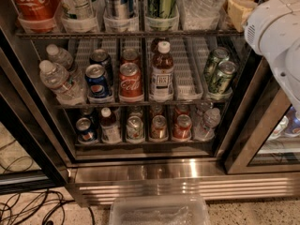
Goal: Pick orange can from top shelf of fridge
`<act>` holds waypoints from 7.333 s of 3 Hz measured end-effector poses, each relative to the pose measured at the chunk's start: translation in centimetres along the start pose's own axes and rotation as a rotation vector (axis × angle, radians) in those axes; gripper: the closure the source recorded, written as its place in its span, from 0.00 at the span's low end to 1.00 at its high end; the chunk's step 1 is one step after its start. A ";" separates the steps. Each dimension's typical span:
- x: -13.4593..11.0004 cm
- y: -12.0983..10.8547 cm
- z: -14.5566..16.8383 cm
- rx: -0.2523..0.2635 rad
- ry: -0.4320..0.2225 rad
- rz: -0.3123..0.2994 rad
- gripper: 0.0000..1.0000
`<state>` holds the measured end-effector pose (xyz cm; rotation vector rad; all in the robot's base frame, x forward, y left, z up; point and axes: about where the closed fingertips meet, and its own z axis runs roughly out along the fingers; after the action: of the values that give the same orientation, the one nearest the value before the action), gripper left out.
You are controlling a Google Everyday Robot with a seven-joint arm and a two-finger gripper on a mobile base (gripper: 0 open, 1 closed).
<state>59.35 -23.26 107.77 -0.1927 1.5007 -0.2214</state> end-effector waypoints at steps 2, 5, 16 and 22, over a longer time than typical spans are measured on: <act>0.7 0.4 1.9 -0.002 0.025 -0.008 0.40; 0.2 -0.2 4.7 0.019 0.027 -0.001 0.43; -1.1 -1.6 -3.5 -0.204 0.063 0.024 1.00; -2.2 3.7 -13.4 -0.751 0.181 -0.061 1.00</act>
Offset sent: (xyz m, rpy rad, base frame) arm 0.0252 0.0021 -0.0037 -0.0049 0.0355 -0.0102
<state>45.97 -19.00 108.09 -0.8357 1.7033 0.2977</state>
